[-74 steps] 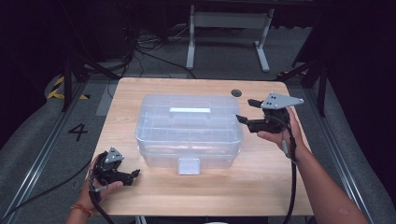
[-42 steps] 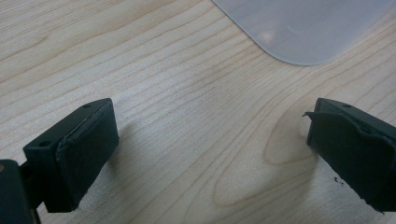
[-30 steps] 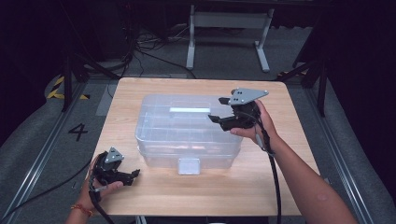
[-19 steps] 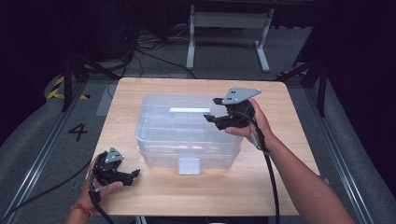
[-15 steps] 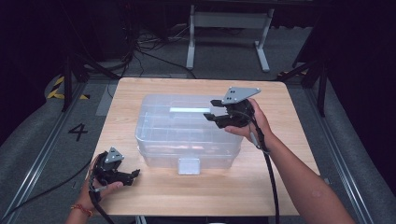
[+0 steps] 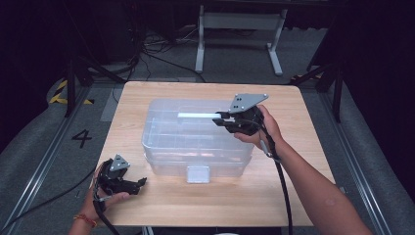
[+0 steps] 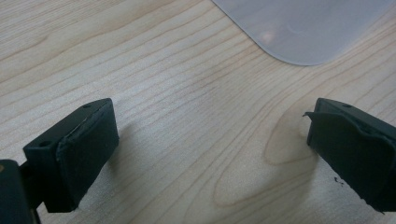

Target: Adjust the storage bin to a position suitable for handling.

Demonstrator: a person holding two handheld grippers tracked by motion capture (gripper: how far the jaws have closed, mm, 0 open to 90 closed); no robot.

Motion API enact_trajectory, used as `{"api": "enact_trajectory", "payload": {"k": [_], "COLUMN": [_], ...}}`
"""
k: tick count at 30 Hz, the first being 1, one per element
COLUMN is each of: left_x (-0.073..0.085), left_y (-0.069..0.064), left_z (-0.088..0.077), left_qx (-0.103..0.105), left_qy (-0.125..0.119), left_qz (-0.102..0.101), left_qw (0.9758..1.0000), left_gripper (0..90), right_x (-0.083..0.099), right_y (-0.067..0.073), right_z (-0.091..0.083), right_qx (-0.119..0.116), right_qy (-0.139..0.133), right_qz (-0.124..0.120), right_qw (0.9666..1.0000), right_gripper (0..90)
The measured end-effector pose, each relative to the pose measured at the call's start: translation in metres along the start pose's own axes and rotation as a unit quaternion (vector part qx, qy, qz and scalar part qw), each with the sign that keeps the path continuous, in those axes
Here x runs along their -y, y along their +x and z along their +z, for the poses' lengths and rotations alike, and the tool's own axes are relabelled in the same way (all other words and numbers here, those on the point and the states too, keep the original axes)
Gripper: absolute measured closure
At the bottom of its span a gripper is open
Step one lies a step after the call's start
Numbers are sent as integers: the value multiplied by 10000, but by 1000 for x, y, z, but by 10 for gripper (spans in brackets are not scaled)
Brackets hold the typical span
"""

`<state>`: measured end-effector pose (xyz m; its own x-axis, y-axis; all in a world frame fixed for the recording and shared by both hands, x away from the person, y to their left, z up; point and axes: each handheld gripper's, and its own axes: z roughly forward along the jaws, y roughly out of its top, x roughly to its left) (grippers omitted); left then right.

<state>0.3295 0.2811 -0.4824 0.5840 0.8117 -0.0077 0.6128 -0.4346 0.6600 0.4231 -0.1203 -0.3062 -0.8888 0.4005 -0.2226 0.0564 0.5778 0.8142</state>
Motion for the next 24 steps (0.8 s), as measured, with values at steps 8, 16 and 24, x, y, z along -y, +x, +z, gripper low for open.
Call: {"api": "enact_trajectory", "payload": {"k": [8,16,24], "left_x": [0,2,2], "left_y": [0,0,0], "left_z": [0,-3,-3], "left_qx": [-1,-33,-33], "left_qy": [-2,-159,-188], "left_qz": [8,-49,-16], "left_qw": [10000,9999,9998], "left_gripper": [27,162,179], "right_x": [-1,-4,-8], "right_y": [0,-5,-12], "right_z": [0,-1,-2], "right_qx": [3,-15,-80], "right_qy": [12,-21,10], "right_qz": [-8,94,183], "right_qw": [10000,10000,9998], "right_gripper": [754,751,748]}}
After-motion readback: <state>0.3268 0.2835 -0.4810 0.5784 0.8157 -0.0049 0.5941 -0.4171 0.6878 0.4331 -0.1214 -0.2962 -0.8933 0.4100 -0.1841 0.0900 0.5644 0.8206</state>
